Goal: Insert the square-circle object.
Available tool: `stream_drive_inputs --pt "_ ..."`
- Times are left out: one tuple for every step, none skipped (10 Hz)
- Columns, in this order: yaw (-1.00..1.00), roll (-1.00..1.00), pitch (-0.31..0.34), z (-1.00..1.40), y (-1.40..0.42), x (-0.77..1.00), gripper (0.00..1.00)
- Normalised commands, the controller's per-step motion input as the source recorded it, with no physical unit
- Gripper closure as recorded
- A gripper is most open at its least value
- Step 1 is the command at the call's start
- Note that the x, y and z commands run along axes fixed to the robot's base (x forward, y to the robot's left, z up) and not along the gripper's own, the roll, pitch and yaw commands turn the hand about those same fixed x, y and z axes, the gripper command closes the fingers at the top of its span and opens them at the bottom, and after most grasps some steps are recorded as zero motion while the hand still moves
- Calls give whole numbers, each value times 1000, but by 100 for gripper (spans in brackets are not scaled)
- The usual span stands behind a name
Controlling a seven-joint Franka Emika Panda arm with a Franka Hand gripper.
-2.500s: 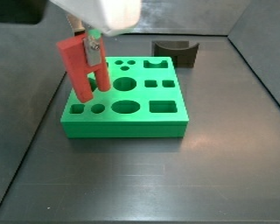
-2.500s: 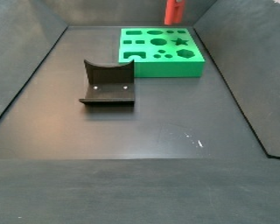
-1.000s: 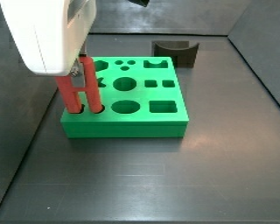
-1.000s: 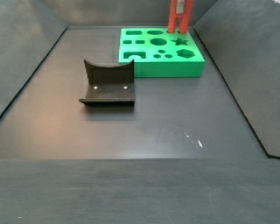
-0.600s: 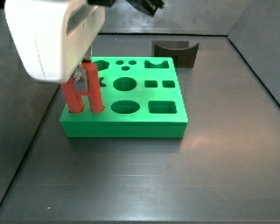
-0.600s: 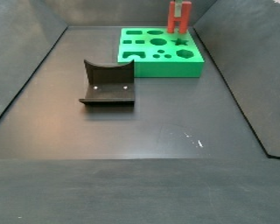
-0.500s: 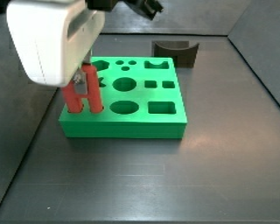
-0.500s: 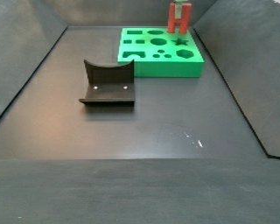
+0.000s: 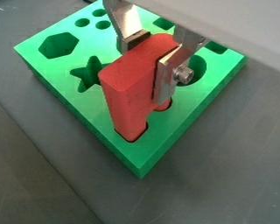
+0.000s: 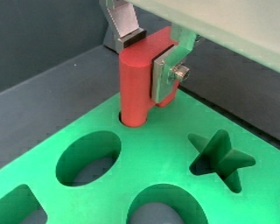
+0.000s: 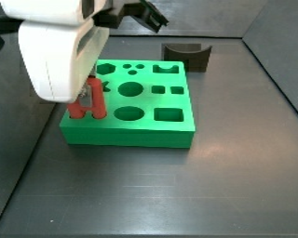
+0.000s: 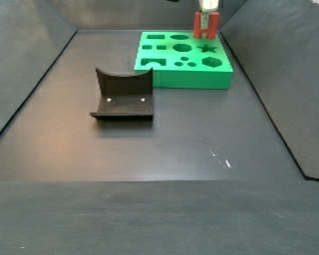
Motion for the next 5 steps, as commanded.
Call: stream_drive_inputs --pt "0 166 0 -386 6 0 100" --pt "0 131 0 -309 0 0 100" --pt "0 0 0 -177 0 0 100" --pt "0 -7 0 0 3 0 100" --pt "0 0 0 0 0 0 100"
